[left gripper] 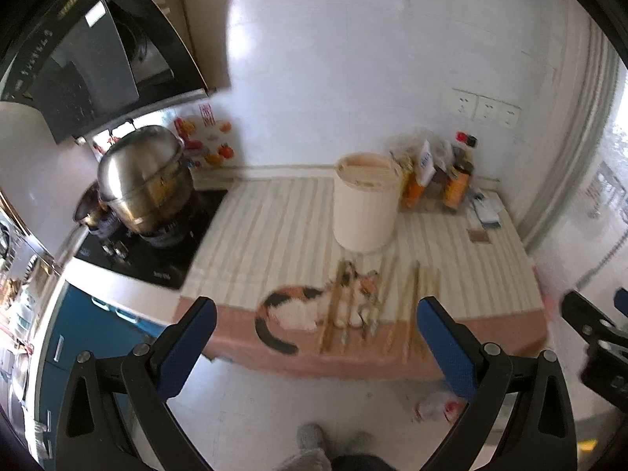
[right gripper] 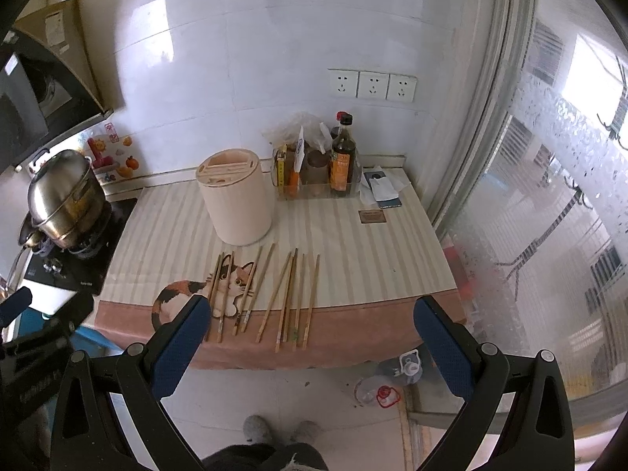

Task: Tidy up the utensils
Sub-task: 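Grasp one wooden chopstick with the left tool while the right tool grasps another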

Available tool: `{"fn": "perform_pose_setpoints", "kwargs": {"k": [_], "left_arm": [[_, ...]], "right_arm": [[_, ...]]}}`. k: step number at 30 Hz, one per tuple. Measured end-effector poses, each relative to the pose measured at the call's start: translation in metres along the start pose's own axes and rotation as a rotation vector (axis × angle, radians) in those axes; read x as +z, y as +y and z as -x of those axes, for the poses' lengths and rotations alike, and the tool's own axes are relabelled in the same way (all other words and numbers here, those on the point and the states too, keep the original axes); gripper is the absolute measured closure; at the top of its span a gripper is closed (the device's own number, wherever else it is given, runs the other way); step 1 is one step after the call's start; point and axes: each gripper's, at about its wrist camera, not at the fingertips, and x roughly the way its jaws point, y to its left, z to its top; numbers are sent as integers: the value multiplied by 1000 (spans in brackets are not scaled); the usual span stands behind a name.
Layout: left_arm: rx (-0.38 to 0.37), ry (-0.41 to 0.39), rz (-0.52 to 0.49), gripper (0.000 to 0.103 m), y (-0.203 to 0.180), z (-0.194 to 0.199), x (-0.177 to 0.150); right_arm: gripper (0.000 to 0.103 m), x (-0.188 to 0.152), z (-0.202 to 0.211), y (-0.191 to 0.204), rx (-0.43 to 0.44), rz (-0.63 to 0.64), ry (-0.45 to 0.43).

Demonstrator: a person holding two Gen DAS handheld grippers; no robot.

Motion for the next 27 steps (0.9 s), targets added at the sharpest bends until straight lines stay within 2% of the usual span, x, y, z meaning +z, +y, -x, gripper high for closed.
{"fn": "perform_pose_setpoints", "kwargs": {"k": [4,9,12,14,15,17,18,20,22,27], "left_arm": [[57,-19,0,0,0,-36,1],[87,61,-19,0,0,-108,2],[97,143,-17,0,4,-165,-1],[89,221,-23,0,4,-209,-6],[83,248,-25,1,4,-224,-7],[43,331,-43,10,3,-269,-14],[36,362,-52,26,3,-284,-17],[-2,439,-70,42,1,-323,-25],[-38,494,-80,59,-2,-350,-30],[-145,620,-106,71,-12,-408,-43]], "right_arm": [[0,-1,-41,-18,48,-41,23],[0,-7,-119,-33,6,-72,116],[14,-13,-167,-39,-22,-88,172],[30,-20,-197,-42,-24,-98,214],[34,-24,-217,-45,-13,-113,251],[44,-31,-250,-48,5,-146,309],[47,-34,-263,-48,12,-154,331],[55,-39,-291,-47,24,-176,383],[55,-43,-313,-46,25,-185,421],[55,-47,-365,-43,-10,-219,510]]}}
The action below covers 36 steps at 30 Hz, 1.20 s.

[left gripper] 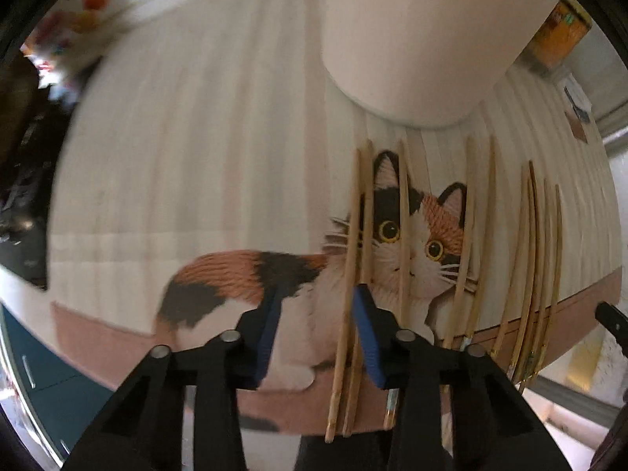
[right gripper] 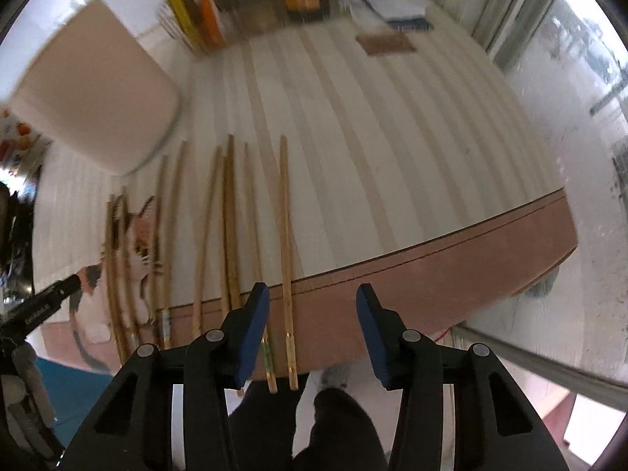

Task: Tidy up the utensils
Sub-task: 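Grasp one wooden chopstick with the left tool while the right tool grasps another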

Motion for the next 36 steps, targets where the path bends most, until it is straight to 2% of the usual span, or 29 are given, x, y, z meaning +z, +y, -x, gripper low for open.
{"fn": "perform_pose_setpoints", "kwargs": {"k": [3,7,10,15,18,21,23,24,25,26,29,33,36], "left_arm": [[-26,38,-35,73,-4,-17,7],[-71,72,-59,85,-7,-30,12],[-18,50,-116,98,-17,-30,12],[19,47,-68,99,-11,-28,10],[32,59,29,99,12,-28,6],[0,85,119,99,35,-27,-2],[-15,99,138,99,44,-27,-6],[-14,102,143,99,46,-27,-10],[-14,102,144,99,50,-27,-13],[-11,104,149,99,52,-26,-13],[0,103,155,99,63,-25,-19],[42,96,142,98,44,-36,-24],[74,99,118,98,38,-37,-35]], "right_arm": [[55,11,-17,4,-18,-20,34],[55,21,-33,10,-39,-33,62],[55,27,-41,12,-49,-45,79],[56,32,-55,13,-47,-64,102],[61,33,-62,16,-35,-59,111],[67,34,-73,21,-40,-42,133],[82,33,-82,26,-43,-29,152],[85,33,-87,29,-57,-20,161],[94,32,-87,33,-79,-3,152],[96,31,-89,35,-94,9,156],[96,30,-88,34,-160,37,159],[96,31,-92,24,-118,68,180],[95,31,-99,22,-121,122,189]]}}
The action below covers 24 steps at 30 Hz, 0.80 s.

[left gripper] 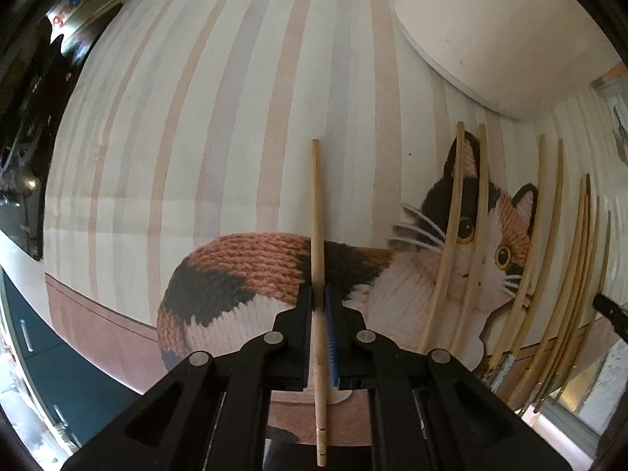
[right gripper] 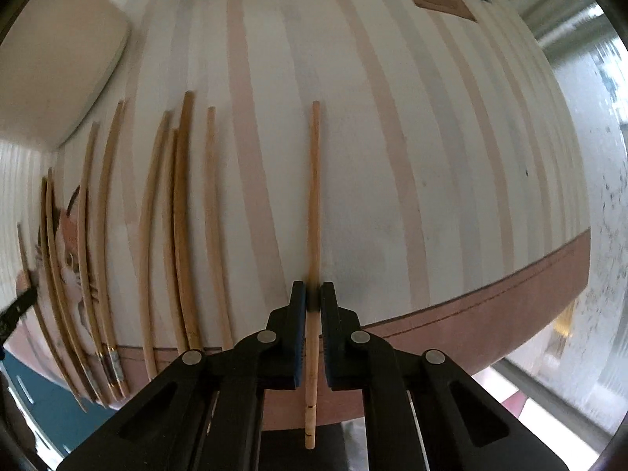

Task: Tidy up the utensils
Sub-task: 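Grasp one wooden chopstick with the left tool while the right tool grasps another, then lift the chopsticks with both tools and lower them into the cream holder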

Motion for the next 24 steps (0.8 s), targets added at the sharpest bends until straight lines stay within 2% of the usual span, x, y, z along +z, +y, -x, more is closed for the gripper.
{"fn": "perform_pose_setpoints", "kwargs": {"k": [1,5,8,10,20,24], "left_arm": [[9,8,-1,98,-8,4,9],[24,27,11,98,-9,0,7],[31,29,7,98,-9,-1,19],[31,27,8,98,-16,-1,25],[16,-9,14,99,-2,4,15],[7,-17,38,99,6,9,13]], "right_arm": [[95,-1,-1,1,-2,11,3],[94,1,-7,4,1,44,24],[94,19,-6,14,7,46,29],[94,23,-4,7,9,44,26],[94,20,-1,10,-31,52,12],[96,17,0,10,-15,25,-6]]}}
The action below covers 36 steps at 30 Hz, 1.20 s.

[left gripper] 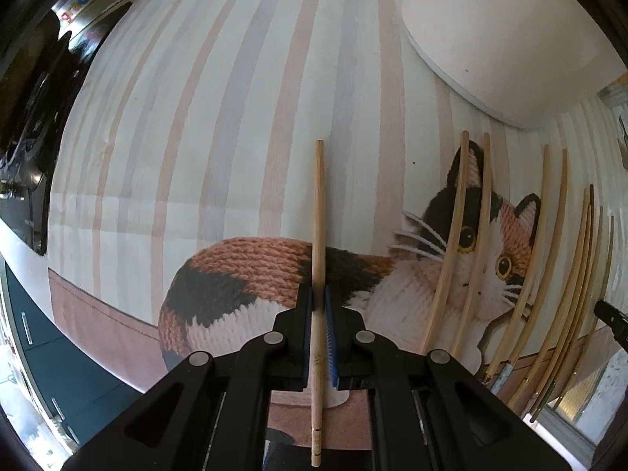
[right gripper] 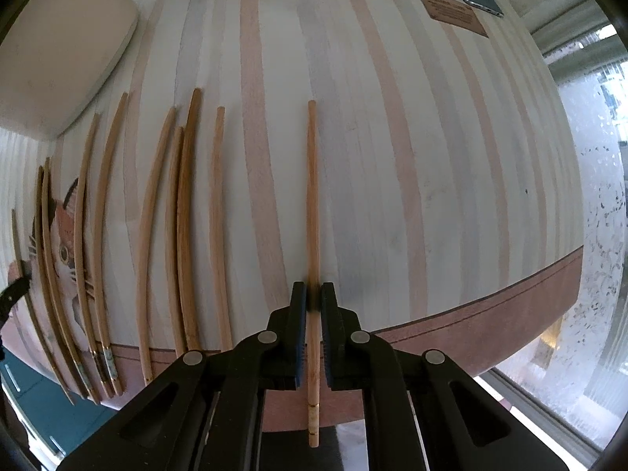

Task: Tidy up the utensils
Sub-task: 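Lift the chopsticks with both tools and lower them into the cream holder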

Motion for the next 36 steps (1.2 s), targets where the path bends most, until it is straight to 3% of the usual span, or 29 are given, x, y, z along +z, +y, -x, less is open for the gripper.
{"fn": "perform_pose_setpoints", "kwargs": {"k": [3,11,18,22,30,36], "left_arm": [[9,-55,4,99,8,23,-2],[50,-303,46,99,33,119,0],[15,-470,110,99,47,193,11],[-48,-566,162,99,55,240,20],[-270,-781,234,99,70,353,51],[-397,-844,253,99,56,374,89]], "right_arm": [[96,-2,9,-4,20,-22,-38],[96,2,85,-6,52,-34,-275],[96,15,137,-15,130,-70,-410],[96,30,170,-18,196,-101,-490],[96,71,267,-12,452,-154,-649],[96,117,316,15,538,-163,-760]]}}
